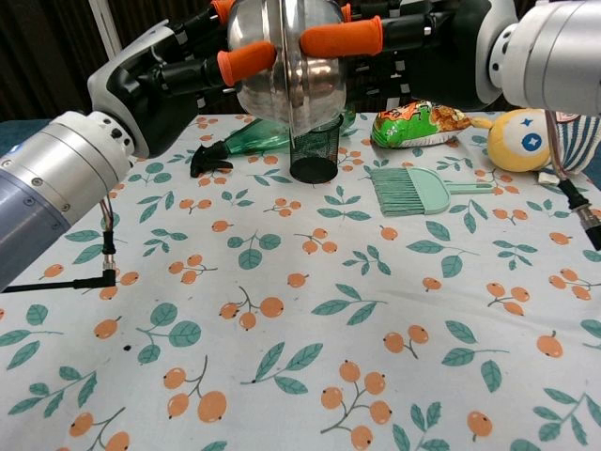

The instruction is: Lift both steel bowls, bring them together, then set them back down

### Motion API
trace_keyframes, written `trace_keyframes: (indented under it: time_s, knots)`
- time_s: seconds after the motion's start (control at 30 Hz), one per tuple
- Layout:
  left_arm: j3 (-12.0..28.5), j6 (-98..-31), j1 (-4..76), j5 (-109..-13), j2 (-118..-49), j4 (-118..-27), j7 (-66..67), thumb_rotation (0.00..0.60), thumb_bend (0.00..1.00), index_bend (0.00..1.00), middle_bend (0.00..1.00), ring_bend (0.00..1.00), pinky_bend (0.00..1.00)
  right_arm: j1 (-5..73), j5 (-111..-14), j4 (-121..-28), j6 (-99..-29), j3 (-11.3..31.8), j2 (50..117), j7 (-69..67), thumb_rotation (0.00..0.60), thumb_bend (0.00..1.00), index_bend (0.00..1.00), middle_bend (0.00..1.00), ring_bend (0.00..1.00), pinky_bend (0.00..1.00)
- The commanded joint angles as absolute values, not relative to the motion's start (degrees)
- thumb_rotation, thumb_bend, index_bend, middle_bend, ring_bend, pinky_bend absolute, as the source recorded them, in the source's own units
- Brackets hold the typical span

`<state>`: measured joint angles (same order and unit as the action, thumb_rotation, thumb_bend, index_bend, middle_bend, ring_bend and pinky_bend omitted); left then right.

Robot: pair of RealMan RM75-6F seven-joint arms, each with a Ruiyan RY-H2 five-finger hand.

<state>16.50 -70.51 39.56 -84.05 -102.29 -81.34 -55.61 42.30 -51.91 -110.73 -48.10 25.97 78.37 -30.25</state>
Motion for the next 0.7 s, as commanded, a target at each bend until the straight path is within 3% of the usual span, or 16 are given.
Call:
trace_keyframes:
  time_s: [0.03, 0.7]
  knots:
    - [16.5, -70.6, 39.8, -84.3, -102.6, -81.4, -55.1, 0.600, 0.18, 0.46, 0.33, 0.29, 0.45, 42.5, -51.9, -110.4, -47.7, 25.6, 78.8, -30.0, 0.600, 0.15, 0.35, 0.27, 0.36, 0.29]
    - [16.5, -71.4, 38.5, -83.8, -98.7, -82.0, -55.5, 0.600, 0.18, 0.46, 0.33, 0.29, 0.45, 40.3, -53.0, -108.9, -46.2, 28.0, 75.9, -34.7, 0.600, 0.15, 0.35, 0.27, 0.36, 0.29]
